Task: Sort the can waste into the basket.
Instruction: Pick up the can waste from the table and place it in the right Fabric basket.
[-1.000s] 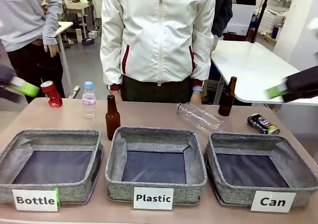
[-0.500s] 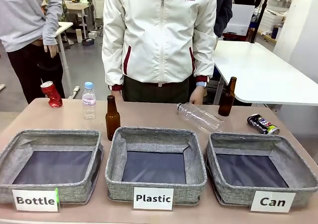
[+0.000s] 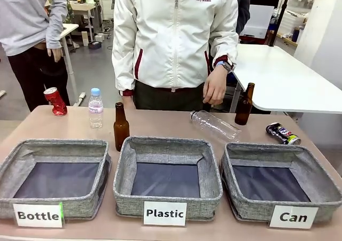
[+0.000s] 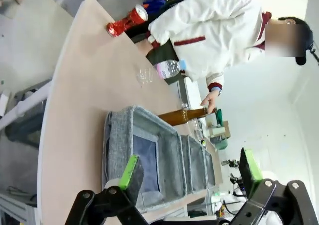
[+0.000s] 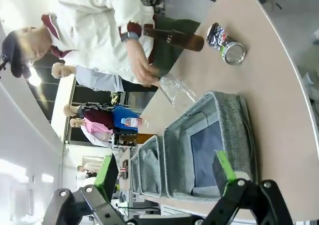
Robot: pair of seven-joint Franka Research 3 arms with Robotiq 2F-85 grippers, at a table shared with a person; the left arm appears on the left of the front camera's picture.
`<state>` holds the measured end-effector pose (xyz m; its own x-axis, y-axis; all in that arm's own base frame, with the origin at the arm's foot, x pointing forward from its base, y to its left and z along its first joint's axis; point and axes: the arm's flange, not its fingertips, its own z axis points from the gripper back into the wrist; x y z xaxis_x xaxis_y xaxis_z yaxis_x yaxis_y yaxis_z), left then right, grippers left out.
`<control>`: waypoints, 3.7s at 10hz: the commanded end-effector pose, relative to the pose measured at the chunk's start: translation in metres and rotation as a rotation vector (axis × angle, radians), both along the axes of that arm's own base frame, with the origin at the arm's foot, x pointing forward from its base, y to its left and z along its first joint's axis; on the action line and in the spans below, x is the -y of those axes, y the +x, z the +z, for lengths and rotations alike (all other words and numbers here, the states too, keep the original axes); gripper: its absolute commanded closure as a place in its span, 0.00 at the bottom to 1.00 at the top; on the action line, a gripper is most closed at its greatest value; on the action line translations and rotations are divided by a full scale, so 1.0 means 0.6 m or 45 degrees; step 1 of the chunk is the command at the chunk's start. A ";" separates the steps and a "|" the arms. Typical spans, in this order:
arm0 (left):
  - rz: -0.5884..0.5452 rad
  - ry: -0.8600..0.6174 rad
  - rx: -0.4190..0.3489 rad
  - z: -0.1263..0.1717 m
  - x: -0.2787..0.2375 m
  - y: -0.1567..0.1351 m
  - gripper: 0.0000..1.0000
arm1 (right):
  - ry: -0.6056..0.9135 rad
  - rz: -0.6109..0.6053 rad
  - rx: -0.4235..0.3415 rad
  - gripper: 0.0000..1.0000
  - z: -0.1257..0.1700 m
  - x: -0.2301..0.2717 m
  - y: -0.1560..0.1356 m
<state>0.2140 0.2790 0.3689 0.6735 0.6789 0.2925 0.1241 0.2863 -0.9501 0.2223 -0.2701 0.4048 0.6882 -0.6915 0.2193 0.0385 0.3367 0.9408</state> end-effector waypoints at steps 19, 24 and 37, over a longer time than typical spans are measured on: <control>-0.379 0.728 -0.303 0.129 0.124 0.470 0.00 | -0.030 -0.008 0.045 0.00 0.038 -0.003 -0.016; -0.326 0.898 -0.260 0.113 0.126 0.496 0.00 | -0.030 -0.008 0.045 0.00 0.038 -0.003 -0.016; -0.596 1.188 0.778 -0.101 0.066 0.719 0.00 | -0.030 -0.008 0.045 0.00 0.038 -0.003 -0.016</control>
